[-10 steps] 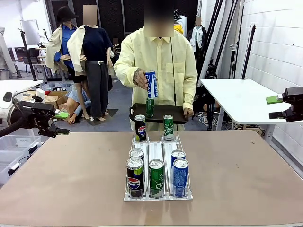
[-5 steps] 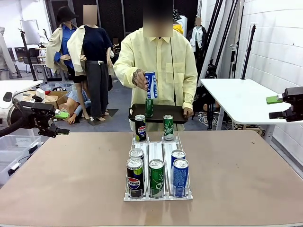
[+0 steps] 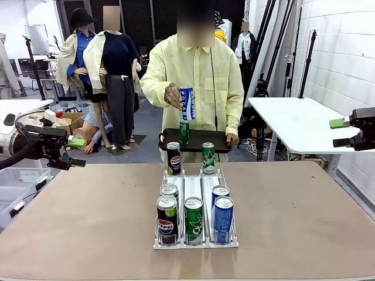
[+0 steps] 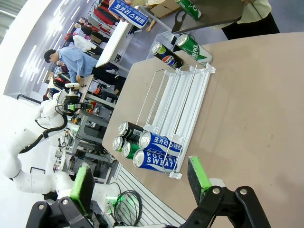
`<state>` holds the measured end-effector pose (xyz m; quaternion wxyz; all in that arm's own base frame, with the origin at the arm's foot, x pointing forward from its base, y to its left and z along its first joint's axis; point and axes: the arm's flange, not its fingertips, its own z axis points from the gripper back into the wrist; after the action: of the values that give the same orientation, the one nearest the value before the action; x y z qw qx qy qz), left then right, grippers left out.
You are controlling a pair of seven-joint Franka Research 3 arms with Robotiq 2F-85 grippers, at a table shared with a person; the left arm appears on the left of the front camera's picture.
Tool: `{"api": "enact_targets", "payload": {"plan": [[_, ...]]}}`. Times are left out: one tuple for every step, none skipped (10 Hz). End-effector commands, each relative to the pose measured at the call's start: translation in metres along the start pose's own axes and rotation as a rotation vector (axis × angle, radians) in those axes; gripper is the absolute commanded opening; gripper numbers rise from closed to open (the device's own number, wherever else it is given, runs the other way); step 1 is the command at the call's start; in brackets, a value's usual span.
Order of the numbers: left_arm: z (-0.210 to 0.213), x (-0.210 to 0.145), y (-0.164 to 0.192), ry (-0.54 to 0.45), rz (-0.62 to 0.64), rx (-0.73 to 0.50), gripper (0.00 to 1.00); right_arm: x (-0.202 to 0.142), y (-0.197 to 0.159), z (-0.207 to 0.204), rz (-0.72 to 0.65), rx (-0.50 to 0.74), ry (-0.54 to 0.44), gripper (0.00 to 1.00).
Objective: Retrieve and hand over the desired beverage to the person.
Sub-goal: Pick up another can of the same type that the person held from the Automatic Can Dispenser.
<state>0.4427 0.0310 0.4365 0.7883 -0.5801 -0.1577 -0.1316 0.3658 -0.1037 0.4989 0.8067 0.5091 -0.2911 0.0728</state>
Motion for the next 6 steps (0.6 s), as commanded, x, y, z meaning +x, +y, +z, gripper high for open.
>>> {"api": "enact_targets", "payload": {"plan": [[0.002,0.0001,-0.0021,-0.004,-0.006,0.0,1.0,0.0001,-0.0002,-0.0005,0.0,0.005,-0.002,1.0],[0.002,0.0001,-0.0021,-0.004,-0.006,0.0,1.0,0.0001,-0.0002,-0.0005,0.0,0.005,-0.002,1.0],[0.002,0.0001,-0.0021,-0.004,-0.006,0.0,1.0,0.0001,-0.0002,-0.0005,0.0,0.005,-0.002,1.0],[0.002,0.0001,-0.0021,-0.004,-0.006,0.0,1.0,0.0001,-0.0002,-0.0005,0.0,0.005,-0.002,1.0],[0.002,0.0001,-0.0021,-0.004,-0.006,0.0,1.0,0.0001,-0.0002,-0.0005,0.0,0.005,-0.002,1.0],[0.002,0.0001,-0.0021,-0.004,-0.006,0.0,1.0,0.0001,-0.0002,-0.0005,0.0,0.005,-0.002,1.0]]}}
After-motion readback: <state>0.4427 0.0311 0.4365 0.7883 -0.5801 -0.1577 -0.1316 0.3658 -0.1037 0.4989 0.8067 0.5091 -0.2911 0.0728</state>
